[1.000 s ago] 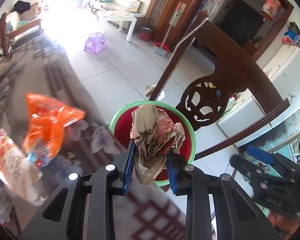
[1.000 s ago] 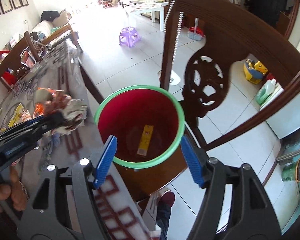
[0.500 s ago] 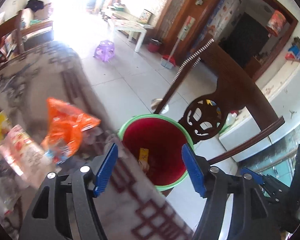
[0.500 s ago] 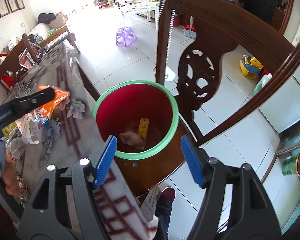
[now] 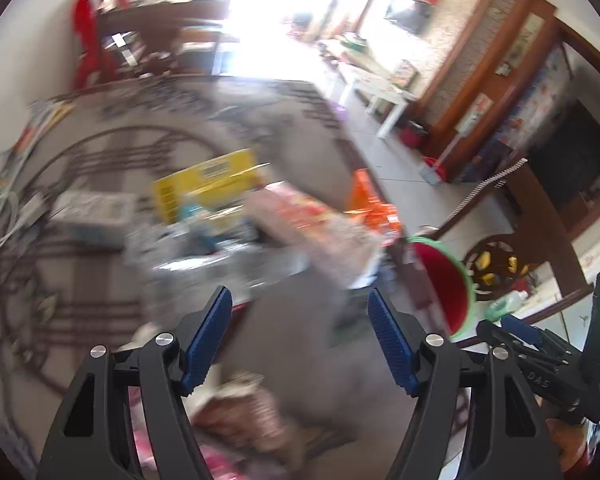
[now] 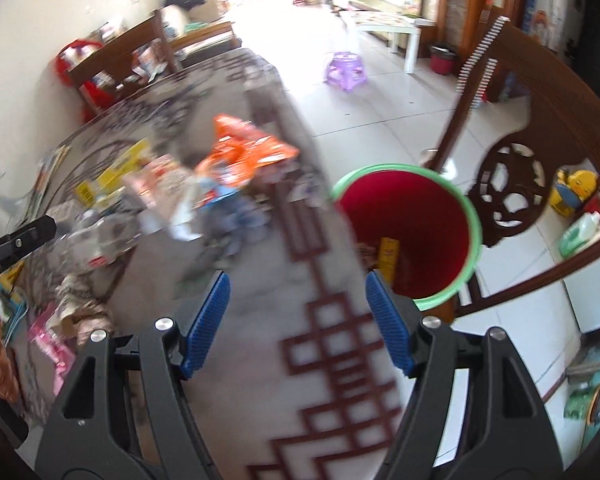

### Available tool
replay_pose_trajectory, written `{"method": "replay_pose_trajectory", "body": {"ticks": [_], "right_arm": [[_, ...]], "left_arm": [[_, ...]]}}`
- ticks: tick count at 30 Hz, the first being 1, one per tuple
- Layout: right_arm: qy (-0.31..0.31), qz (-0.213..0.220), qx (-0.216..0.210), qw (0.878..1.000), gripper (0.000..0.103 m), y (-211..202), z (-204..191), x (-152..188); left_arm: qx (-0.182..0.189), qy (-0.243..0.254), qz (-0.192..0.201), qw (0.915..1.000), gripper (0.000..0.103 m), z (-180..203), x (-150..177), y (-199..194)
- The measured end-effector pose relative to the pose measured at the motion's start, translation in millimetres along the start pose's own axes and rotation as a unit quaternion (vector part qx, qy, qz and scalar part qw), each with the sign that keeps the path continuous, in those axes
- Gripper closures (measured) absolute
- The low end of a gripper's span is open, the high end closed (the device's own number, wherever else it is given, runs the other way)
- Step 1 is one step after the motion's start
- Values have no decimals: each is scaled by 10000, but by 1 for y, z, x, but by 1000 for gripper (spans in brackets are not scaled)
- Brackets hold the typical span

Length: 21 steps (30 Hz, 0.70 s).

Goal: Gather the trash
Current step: 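Return to the table and grasp the crumpled brown paper with the right tool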

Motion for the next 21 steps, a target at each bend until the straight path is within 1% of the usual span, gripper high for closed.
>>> {"method": "replay_pose_trajectory", "body": {"ticks": [3, 5, 9, 11, 12, 16, 17, 18, 19, 21], "right_arm": [[-284, -297, -393, 9984, 35, 20, -41, 9], [-438, -516, -698, 9953, 34, 34, -67, 16], [-642, -993, -1231, 9853, 32, 66, -117, 31], [-624, -1181, -1519, 9793, 32, 81, -138, 39], [-638, -1249, -1595, 9772, 32, 88, -146, 42], [-692, -1524, -1642, 9721, 32, 112, -169, 57], [-652, -1588, -1679, 9707, 39, 116, -171, 61], [-602, -1656, -1735, 9689, 55, 118, -172, 64], [-538, -1694, -1797, 9675, 63, 119, -172, 65], [-501, -1622, -1826, 9684, 67, 114, -171, 64]], "left_arm": [[-268, -324, -158, 9990, 36, -46, 12, 2], [-434, -576, -258, 9971, 36, -79, 21, 4], [-587, -957, -376, 9930, 36, -125, 33, 3], [-618, -1100, -387, 9913, 36, -139, 37, 2], [-624, -1136, -392, 9908, 36, -143, 37, 3], [-474, -1315, -510, 9889, 36, -152, 42, 8], [-426, -1341, -547, 9885, 36, -152, 42, 11], [-363, -1375, -597, 9880, 36, -150, 43, 14], [-303, -1391, -626, 9878, 36, -149, 43, 16], [-137, -1394, -701, 9877, 36, -141, 43, 24]]}}
Point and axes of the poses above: each gripper's, at about its wrist camera, not at the fingertips, and y roughly the way its jaws point, z to its right, x to its underside, the point moved 3 cm from there along y, roughly the way its jaws point, and after that the axes turned 12 degrees about -x, right-handed, at the moved point
